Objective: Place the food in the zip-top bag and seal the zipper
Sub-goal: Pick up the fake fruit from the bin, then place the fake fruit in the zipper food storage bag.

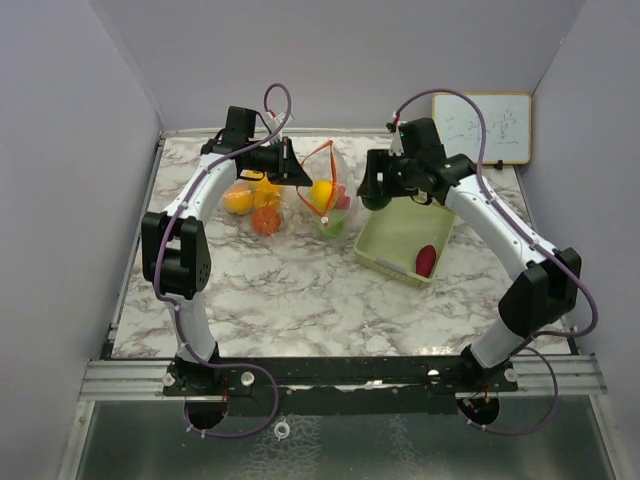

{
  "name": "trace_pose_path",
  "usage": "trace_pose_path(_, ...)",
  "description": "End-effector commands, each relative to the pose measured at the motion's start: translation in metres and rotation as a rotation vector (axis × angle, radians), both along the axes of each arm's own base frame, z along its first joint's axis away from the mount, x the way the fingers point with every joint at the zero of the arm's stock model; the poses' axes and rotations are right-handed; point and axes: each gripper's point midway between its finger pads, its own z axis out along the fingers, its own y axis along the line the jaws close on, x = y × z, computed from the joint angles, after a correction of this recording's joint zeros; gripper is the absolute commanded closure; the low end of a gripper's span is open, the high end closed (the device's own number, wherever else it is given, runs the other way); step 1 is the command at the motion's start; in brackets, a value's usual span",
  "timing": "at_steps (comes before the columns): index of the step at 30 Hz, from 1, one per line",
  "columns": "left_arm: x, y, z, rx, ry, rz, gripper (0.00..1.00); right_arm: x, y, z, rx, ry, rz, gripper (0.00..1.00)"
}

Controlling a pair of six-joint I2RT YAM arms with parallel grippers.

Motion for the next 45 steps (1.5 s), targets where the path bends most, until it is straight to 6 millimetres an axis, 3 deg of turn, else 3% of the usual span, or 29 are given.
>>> trace_pose_path(1,-0.002,-0.002,0.004,-0.02,-0.008,-0.029,1.0,-0.004,0.091,0.111,0.505,-0.231,0.353,0.89)
trace_pose_path(4,-0.002,-0.002,0.005,-0.025,-0.007,-0.028,1.0,-0.01,0.127,0.135,0.753,-0.273,0.512,0.89)
trace_pose_path(7,-0.001,-0.003,0.006,-0.029,-0.011,-0.028,1.0,-0.005,0.142,0.125,0.872,-0.281,0.568,0.89)
trace_pose_path(12,-0.001,-0.005,0.012,-0.044,-0.018,-0.029,1.0,0.008,0.153,0.085,0.935,-0.221,0.541,0.89)
trace_pose_path(18,0.0,-0.009,0.022,-0.079,-0.024,-0.025,1.0,0.022,0.149,0.037,0.917,-0.185,0.407,0.89)
trace_pose_path(22,0.0,-0.011,0.026,-0.092,-0.028,-0.026,1.0,0.041,0.139,-0.003,0.796,-0.142,0.255,0.89)
trace_pose_path(26,-0.001,-0.012,0.03,-0.101,-0.031,-0.029,1.0,0.061,0.119,-0.04,0.478,-0.103,0.093,0.88)
trace_pose_path(31,0.001,-0.013,0.034,-0.112,-0.04,-0.029,1.0,0.068,0.088,-0.073,0.161,-0.038,-0.019,0.87)
trace_pose_path(34,0.001,-0.014,0.036,-0.114,-0.044,-0.03,1.0,0.062,0.073,-0.085,-0.016,0.001,-0.031,0.76)
trace_pose_path(41,0.0,-0.014,0.039,-0.115,-0.046,-0.031,1.0,0.049,0.044,-0.083,-0.241,-0.008,-0.027,0.22)
trace_pose_path(43,0.0,-0.013,0.038,-0.115,-0.046,-0.031,1.0,0.048,0.04,-0.074,-0.255,-0.02,-0.016,0.01)
trace_pose_path(45,-0.001,-0.013,0.038,-0.114,-0.046,-0.031,1.0,0.049,0.043,-0.059,-0.239,-0.052,0.013,0.0)
